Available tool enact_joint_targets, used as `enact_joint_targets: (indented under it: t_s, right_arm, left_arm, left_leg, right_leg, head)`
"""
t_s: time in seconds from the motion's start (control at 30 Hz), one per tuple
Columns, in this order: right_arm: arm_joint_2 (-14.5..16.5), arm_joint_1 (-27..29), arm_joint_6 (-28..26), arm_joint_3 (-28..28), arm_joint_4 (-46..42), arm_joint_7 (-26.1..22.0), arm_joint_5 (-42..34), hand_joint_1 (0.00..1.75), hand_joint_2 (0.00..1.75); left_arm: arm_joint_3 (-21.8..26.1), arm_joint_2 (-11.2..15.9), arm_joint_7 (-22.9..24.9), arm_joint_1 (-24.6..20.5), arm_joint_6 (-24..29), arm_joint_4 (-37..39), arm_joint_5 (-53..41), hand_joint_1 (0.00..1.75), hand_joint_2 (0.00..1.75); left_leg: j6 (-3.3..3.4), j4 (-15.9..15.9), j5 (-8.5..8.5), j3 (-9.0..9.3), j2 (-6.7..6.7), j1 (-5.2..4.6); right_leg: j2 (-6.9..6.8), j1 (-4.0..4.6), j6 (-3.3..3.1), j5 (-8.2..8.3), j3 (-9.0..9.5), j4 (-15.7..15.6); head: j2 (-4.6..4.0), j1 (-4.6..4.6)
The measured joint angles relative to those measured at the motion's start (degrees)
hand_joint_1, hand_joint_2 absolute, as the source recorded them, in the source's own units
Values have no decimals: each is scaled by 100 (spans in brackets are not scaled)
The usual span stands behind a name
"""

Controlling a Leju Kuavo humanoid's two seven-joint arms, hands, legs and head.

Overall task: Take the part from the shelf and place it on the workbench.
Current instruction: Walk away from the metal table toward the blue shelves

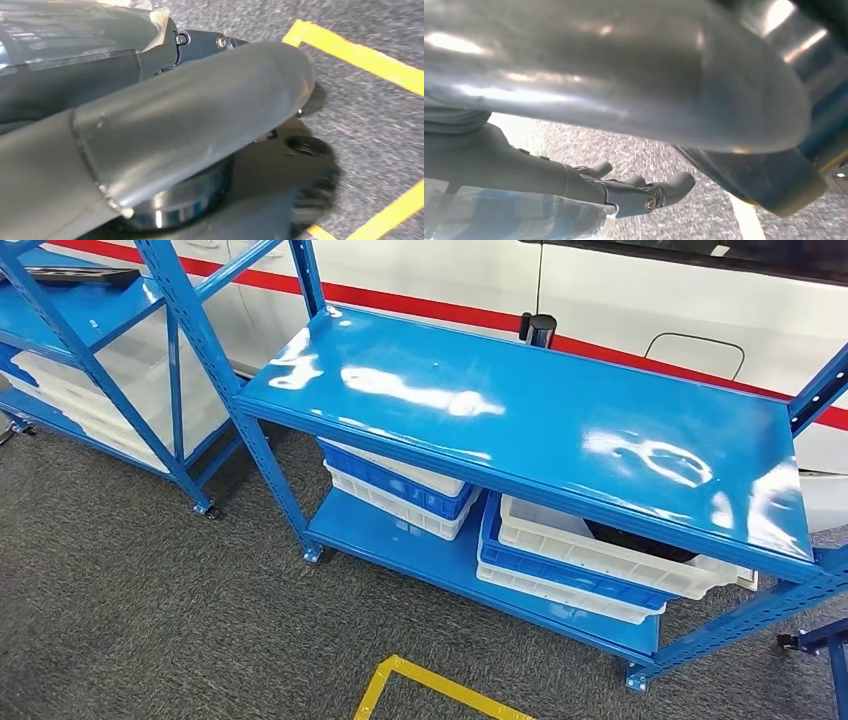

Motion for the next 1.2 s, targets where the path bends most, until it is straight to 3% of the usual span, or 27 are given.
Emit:
enact_joint_targets:
  t_s: [0.07, 0.2, 0.27, 0.33, 0.37, 0.4, 0.43, 0.5, 0.57, 0.63, 0.7, 0.77, 0.83, 0.87, 0.9, 0.93, 1.0, 1.03, 1.07, 1.2]
  right_arm:
    - [-3, -9, 0, 0, 0, 1, 1, 0, 0]
    - [-8, -23, -4, 0, -3, 2, 1, 0, 0]
    - [-7, -25, -5, 0, -4, 2, 0, 0, 0]
    - [-7, -22, -5, 0, -4, -4, -3, 0, 0]
    - [-8, -20, -5, 0, -4, -13, -7, 0, 0]
    - [-8, -20, -5, 0, -4, -21, -10, 0, 0]
    - [-9, -21, -4, 0, -4, -28, -13, 0, 0]
    - [-13, -21, -4, 0, -3, -30, -14, 0, 0]
    - [-18, -17, -4, 0, -1, -27, -14, 0, 0]
    - [-20, -21, -4, 0, 0, -26, -14, 0, 0]
    - [-19, -23, -5, 0, -1, -26, -14, 0, 0]
    - [-16, -24, -5, 0, -2, -26, -14, 0, 0]
    - [-18, -24, -5, 0, -2, -26, -14, 0, 0]
    - [-19, -20, -4, 0, -2, -26, -14, 0, 0]
    - [-21, -14, -5, 0, -2, -26, -14, 0, 0]
    - [-21, -8, -5, 0, -2, -26, -14, 0, 0]
    - [-18, -1, -5, 0, -2, -26, -11, 0, 0]
    - [-17, -3, -5, 0, -1, -26, -11, 0, 0]
    - [-19, -9, -4, 0, -1, -26, -10, 0, 0]
    - [-27, -29, -1, -1, 0, 62, -58, 0, 0]
  left_arm:
    - [0, -1, 0, -8, 1, 0, 0, 0, 0]
    - [1, -5, 0, -5, 3, -2, -1, 0, 0]
    - [2, -7, 0, -8, 7, -2, -2, 0, 0]
    - [2, -8, 0, -9, 8, -2, -2, 0, 0]
    - [2, -9, 1, -7, 8, -2, -2, 0, 0]
    - [2, -10, 1, -4, 8, -2, -2, 0, 0]
    - [2, -11, 2, -3, 8, -2, -2, 0, 0]
    - [2, -15, 2, -5, 7, -2, -2, 0, 0]
    - [2, -18, 3, -9, 6, -2, -2, 0, 0]
    - [2, -20, 4, -14, 6, -2, -2, 0, 0]
    - [1, -18, 4, -20, 7, -3, -3, 0, 0]
    - [0, -16, 4, -23, 8, -4, -7, 0, 0]
    - [0, -15, 4, -14, 11, -3, -9, 0, 0]
    - [0, -14, 4, -6, 14, -2, -9, 0, 0]
    - [0, -12, 4, 1, 16, -2, -9, 0, 0]
    - [0, -10, 4, 4, 16, -2, -9, 0, 0]
    - [0, -6, 5, 4, 19, -2, -9, 0, 0]
    - [0, -4, 5, -1, 20, -2, -9, 0, 0]
    - [0, -3, 5, -4, 21, -2, -9, 0, 0]
    - [1, -4, -6, -10, 45, -2, -11, 0, 0]
  left_leg:
    - [51, -354, 98, 142, 0, -36]
    - [211, -474, 78, 282, -16, -64]
    - [283, -544, 83, 372, -9, -44]
    - [323, -551, 38, 420, -9, -54]
    - [333, -551, 6, 453, -17, -62]
    - [334, -551, -28, 496, -28, -67]
    - [328, -550, -64, 548, -42, -71]
    - [297, -546, -153, 644, -65, -87]
    - [242, -541, -250, 692, -83, -113]
    - [183, -550, -313, 712, -85, -116]
    - [121, -454, -394, 708, -69, -94]
    - [46, 54, -646, 474, -49, -63]
    - [-23, 830, -932, -4, -38, -23]
    - [-49, 1077, -949, -205, -35, 0]
    - [-68, 1129, -850, -314, -31, 19]
    - [-80, 946, -626, -305, -23, 37]
    - [-85, 193, -102, -51, -7, 56]
    - [-67, -133, 57, 82, -7, 49]
    - [-38, -320, 118, 164, -10, 32]
    - [145, -444, 97, 246, -2, -18]
  right_leg:
    - [1, 26, 70, -59, 13, -19]
    - [-19, 37, 188, -165, 48, 37]
    - [-25, 35, 170, -404, -224, 614]
    - [-25, 40, 158, -654, -717, 1412]
    - [-24, 43, 181, -666, -895, 1628]
    - [-24, 46, 222, -569, -959, 1614]
    - [-25, 49, 269, -377, -904, 1368]
    - [-27, 67, 306, 76, -621, 568]
    - [-29, 92, 220, 311, -416, 77]
    - [-26, 102, 104, 328, -361, -2]
    - [-22, 59, 17, 319, -308, -40]
    - [-24, 13, -63, 293, -232, -76]
    - [-27, 10, -107, 237, -179, -77]
    - [-23, 8, -109, 205, -146, -77]
    - [-17, 3, -99, 170, -107, -76]
    - [-8, -4, -82, 129, -52, -76]
    - [4, -14, -28, 39, 54, -77]
    - [8, -2, 11, -6, 84, -75]
    - [9, 11, 46, -37, 93, -79]
    - [14, 11, 175, -108, 102, -75]
  head:
    - [0, 3]
    - [0, 13]
    - [0, 24]
    - [0, 27]
    - [0, 28]
    - [0, 28]
    - [0, 29]
    - [0, 32]
    - [0, 35]
    - [0, 38]
    - [0, 32]
    - [0, 15]
    - [0, 8]
    - [0, 8]
    - [0, 8]
    - [0, 7]
    - [0, 7]
    - [0, 7]
    - [0, 7]
    - [0, 4]
